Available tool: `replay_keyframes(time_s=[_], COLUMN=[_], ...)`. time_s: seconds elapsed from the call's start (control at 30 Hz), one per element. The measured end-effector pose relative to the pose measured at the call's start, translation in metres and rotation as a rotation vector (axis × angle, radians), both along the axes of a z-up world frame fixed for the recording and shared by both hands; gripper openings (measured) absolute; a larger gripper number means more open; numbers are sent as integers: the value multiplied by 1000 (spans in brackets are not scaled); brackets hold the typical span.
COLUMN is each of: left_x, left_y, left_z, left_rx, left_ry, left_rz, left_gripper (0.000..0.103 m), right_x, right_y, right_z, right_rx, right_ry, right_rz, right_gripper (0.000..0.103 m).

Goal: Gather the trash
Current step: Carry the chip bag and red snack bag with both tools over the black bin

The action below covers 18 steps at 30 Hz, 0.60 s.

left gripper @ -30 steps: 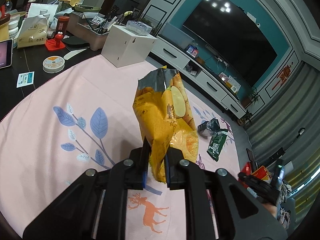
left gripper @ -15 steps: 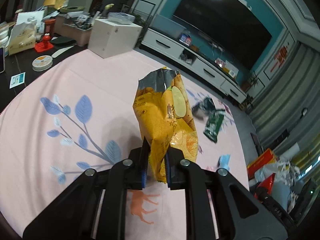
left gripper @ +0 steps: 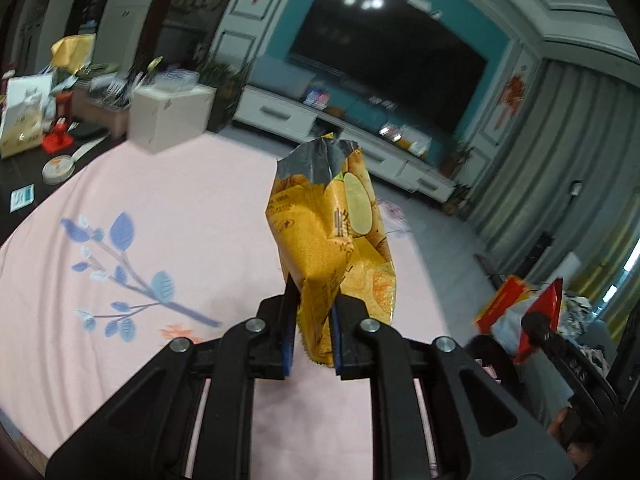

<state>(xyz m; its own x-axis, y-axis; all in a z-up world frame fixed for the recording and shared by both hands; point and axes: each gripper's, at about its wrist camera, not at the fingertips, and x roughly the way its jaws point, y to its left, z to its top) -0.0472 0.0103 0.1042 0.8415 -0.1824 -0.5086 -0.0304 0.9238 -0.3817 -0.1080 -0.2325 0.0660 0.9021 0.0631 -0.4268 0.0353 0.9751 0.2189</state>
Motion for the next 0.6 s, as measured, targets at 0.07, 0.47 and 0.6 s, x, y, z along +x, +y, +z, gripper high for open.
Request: replay_keyframes(time_s=[0.07,0.47,0.6], left_x=[-11,-39,-33], left_y=[-17,-132,-171], left_z=[12,39,32], left_rx=[17,80,67], left_ry=[-38,-167,-147], left_rz=[-18,-193,-290], left_gripper=[15,15,15], right_x=[-17,-78,-80], right_y=[-13,-90,-116], right_z=[15,41,36], right_rx=[11,72,100], right_ry=[-65,-242,-236], right_rz=[-21,-187,-260], right_gripper=[32,33,33])
